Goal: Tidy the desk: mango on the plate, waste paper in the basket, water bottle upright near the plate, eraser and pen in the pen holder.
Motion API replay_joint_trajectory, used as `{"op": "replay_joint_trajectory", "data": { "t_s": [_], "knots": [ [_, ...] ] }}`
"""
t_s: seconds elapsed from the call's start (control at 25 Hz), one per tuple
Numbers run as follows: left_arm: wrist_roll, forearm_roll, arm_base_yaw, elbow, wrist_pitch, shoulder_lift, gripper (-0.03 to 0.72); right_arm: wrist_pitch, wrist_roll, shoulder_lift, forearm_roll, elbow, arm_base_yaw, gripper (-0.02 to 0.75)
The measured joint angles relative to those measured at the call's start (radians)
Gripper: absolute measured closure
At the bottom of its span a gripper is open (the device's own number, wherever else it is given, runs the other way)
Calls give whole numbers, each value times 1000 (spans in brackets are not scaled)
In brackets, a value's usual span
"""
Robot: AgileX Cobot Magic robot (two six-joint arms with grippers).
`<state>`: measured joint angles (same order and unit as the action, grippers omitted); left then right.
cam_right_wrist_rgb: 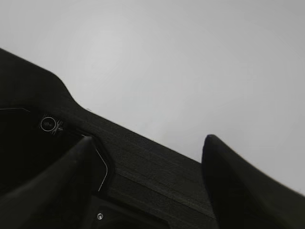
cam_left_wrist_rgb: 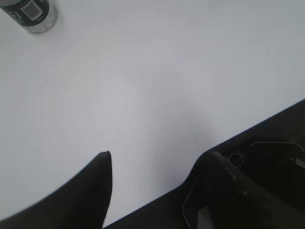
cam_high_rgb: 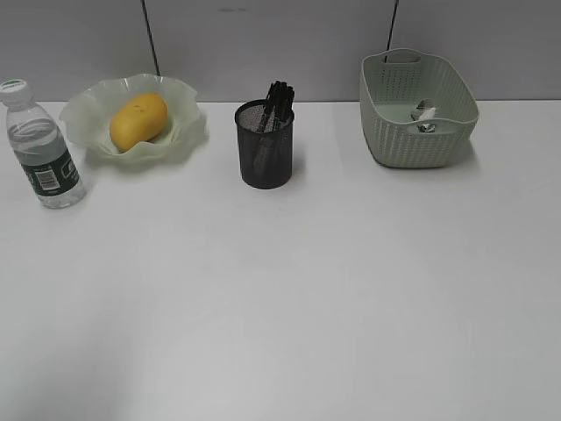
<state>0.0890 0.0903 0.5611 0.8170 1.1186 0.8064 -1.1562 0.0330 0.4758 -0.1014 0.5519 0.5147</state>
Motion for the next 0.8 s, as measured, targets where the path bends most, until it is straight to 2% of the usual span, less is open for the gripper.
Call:
{"op": "replay_joint_trajectory", "data": {
  "t_s": [0.12, 0.44, 0.8],
  "knots": [
    [0, -23, 0, -93, 2, -205, 204, -2, -4, 0, -2, 0, 0, 154],
    [0, -37, 0, -223, 2, -588, 180, 4, -27, 0, 15, -2, 0, 146],
    [0, -67, 0, -290, -43, -642, 179, 80, -33, 0, 62, -31, 0, 146]
  ]
}}
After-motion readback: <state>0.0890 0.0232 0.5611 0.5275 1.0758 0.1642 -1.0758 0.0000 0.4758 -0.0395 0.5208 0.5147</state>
